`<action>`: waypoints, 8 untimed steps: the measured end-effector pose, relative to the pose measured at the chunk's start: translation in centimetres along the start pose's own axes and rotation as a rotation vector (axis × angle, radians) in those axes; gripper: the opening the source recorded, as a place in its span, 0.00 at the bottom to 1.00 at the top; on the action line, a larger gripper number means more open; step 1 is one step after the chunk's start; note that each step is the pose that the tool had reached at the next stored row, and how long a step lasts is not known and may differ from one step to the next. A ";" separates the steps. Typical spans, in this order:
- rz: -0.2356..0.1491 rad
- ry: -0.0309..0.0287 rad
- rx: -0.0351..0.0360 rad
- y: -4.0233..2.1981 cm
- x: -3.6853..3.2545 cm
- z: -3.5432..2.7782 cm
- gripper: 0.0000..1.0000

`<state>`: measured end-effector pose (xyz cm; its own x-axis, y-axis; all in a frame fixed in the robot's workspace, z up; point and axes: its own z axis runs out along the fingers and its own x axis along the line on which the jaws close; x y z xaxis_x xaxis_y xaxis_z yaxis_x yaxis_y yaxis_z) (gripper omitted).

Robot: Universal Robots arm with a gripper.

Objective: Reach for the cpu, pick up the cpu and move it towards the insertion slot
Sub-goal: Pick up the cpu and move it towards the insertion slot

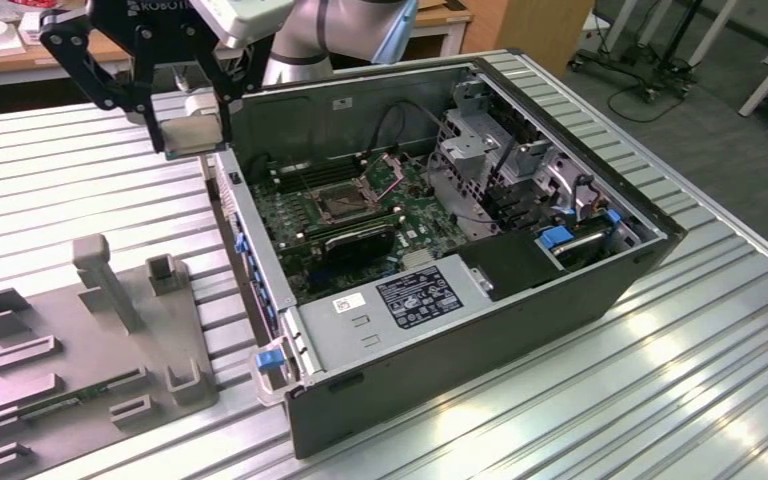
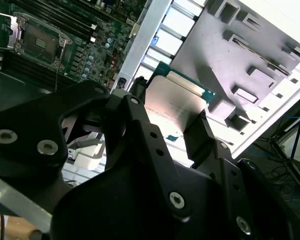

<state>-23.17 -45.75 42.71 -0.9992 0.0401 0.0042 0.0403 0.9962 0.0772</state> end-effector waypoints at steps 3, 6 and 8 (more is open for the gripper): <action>0.000 -0.0001 -0.0001 0.01 -0.33 0.00 0.54; 0.000 0.0000 0.0000 0.03 -0.68 0.00 0.54; 0.000 0.0000 0.0000 0.03 -0.86 0.00 0.54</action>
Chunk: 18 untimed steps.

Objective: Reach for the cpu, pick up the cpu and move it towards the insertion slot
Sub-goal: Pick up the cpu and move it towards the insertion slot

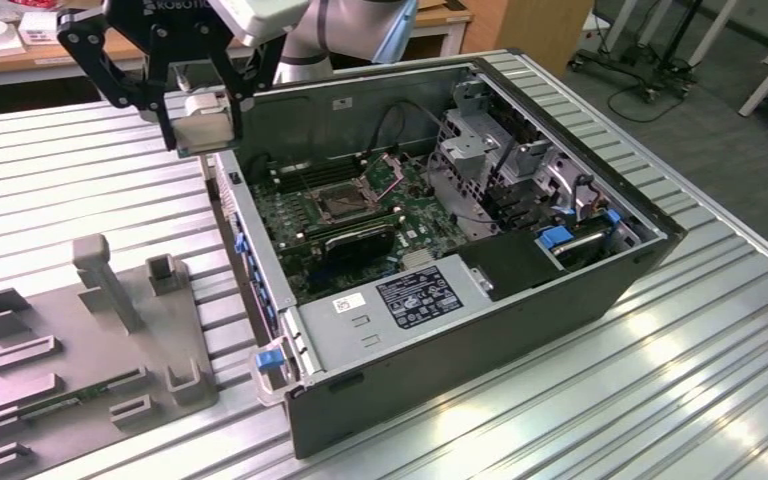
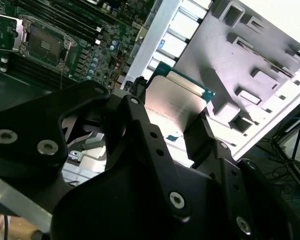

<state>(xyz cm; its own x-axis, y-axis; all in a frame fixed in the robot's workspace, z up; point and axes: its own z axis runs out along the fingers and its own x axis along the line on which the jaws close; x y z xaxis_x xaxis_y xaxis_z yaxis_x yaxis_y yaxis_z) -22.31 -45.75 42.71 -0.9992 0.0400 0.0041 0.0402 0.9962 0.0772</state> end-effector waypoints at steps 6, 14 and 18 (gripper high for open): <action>0.000 0.0000 0.0000 0.02 -0.44 0.00 0.54; 0.000 -0.0001 -0.0001 0.04 -1.09 0.00 0.54; 0.000 0.0000 0.0000 0.05 -1.38 0.00 0.54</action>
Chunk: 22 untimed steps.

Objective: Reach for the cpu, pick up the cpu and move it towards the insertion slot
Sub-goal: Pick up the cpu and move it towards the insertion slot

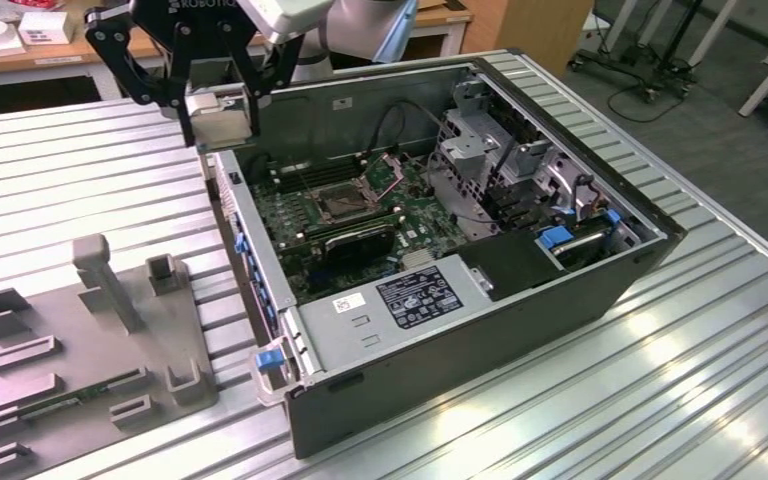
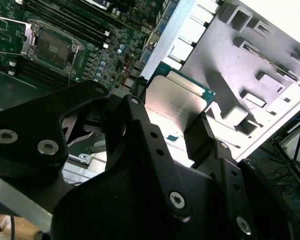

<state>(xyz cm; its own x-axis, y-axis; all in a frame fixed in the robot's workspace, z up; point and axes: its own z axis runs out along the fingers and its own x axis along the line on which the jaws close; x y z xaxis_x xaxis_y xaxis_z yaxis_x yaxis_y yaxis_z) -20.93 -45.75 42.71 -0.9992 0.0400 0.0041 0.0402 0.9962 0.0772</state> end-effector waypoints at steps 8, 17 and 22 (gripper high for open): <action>0.000 0.0000 0.0000 0.01 -0.24 0.00 0.54; 0.000 0.0001 0.0000 0.04 -0.77 0.00 0.54; 0.000 -0.0001 -0.0001 0.32 -1.09 0.04 0.54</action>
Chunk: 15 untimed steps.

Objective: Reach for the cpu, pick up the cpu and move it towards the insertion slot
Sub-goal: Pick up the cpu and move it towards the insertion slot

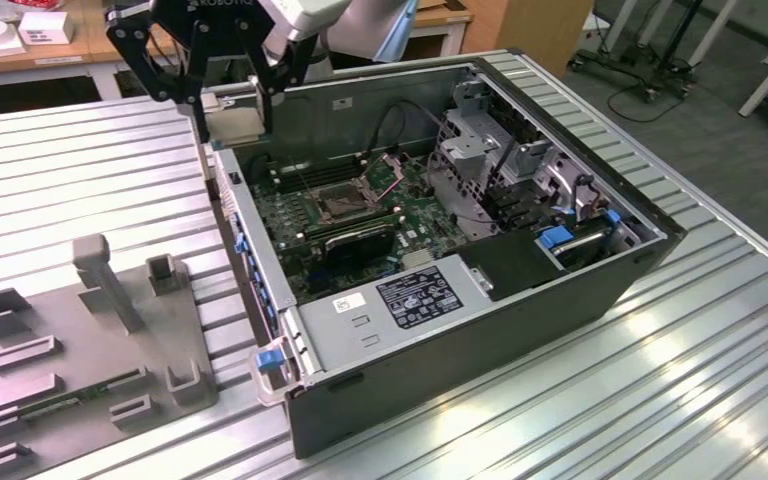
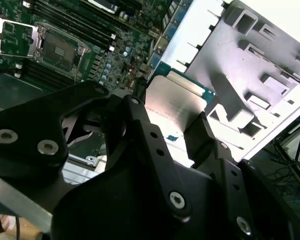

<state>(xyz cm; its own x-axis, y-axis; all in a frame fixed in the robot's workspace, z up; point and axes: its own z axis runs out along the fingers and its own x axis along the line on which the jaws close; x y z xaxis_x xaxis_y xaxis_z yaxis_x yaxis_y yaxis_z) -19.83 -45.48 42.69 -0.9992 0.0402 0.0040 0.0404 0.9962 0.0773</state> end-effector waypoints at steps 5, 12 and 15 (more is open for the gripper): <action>0.000 0.0001 0.0000 1.34 -0.03 0.15 0.54; 0.000 -0.0003 -0.0050 2.09 -2.10 0.24 0.54; 0.000 -0.0004 -0.0060 2.29 -2.99 0.26 0.54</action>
<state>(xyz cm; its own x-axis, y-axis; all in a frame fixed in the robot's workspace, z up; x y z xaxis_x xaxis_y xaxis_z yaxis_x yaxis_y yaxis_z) -16.75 -43.30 42.59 -0.9992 0.0400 0.0036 0.0401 0.9957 0.0833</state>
